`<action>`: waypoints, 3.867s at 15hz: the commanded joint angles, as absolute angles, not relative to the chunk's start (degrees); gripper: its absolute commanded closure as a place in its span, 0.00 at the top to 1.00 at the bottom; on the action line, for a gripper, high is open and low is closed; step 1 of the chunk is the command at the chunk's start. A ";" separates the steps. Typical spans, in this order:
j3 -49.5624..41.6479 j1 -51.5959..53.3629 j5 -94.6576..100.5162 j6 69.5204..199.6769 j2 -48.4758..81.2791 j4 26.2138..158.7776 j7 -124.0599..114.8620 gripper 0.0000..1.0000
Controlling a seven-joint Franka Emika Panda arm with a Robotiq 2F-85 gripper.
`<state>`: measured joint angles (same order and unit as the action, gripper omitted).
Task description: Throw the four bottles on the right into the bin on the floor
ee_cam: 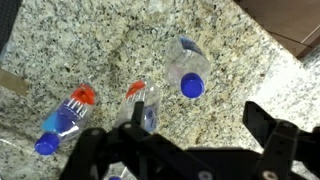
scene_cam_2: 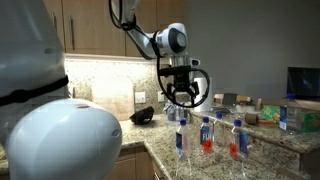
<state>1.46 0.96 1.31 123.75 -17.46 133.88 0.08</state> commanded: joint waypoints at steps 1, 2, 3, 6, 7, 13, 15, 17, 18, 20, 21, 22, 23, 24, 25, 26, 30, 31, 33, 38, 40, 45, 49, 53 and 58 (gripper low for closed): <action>-0.07 1.31 -0.62 120.63 -11.01 130.22 4.55 1.00; -0.03 1.15 -0.48 120.50 -10.15 130.61 4.47 1.00; 0.00 1.18 -0.58 120.77 -9.20 131.17 4.71 1.00; 0.78 1.71 -1.26 122.93 -6.91 132.44 3.97 1.00; 1.21 1.92 -1.23 124.54 -6.74 132.94 3.19 1.00; 2.33 2.59 0.07 128.81 -4.88 132.05 0.78 0.74; 2.25 2.42 0.12 127.15 -4.33 131.37 0.97 0.60; 2.08 2.25 0.21 126.67 -4.24 131.39 0.81 0.47; 1.99 2.17 0.37 126.73 -4.16 131.41 0.63 0.41; 1.82 2.09 0.44 126.72 -3.74 131.21 0.48 0.27; 1.73 2.06 0.44 126.59 -3.66 131.16 0.51 0.22; 1.66 2.04 0.51 126.58 -3.67 131.22 0.46 0.15; 1.59 2.01 0.55 126.47 -3.70 131.21 0.43 0.10; 1.51 1.98 0.58 126.29 -3.77 131.27 0.50 0.13; 1.45 1.96 0.54 126.20 -4.02 131.45 0.55 0.13; 1.31 1.89 0.36 126.21 -4.60 131.79 0.75 0.13; -0.22 0.81 -0.19 124.35 -9.04 133.72 1.29 0.13; -1.11 0.07 -0.26 122.63 -10.64 134.28 1.52 0.13; -3.23 -1.62 -0.88 118.97 -13.30 134.72 3.20 0.13; -11.06 -7.80 -1.63 108.63 -18.25 133.82 6.22 0.13; -14.19 -10.77 -2.37 109.61 -19.71 134.24 4.09 0.13; -19.69 -16.45 -5.61 113.85 -20.63 134.24 1.72 0.13; -19.23 -16.14 -4.10 111.53 -18.69 132.49 4.15 0.35; -18.64 -15.90 -4.06 111.53 -18.57 132.49 4.11 0.13; -21.60 -17.70 -9.91 114.60 -10.12 124.55 -3.31 0.13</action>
<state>-20.05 -15.93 -6.51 113.45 -16.35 129.88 -0.32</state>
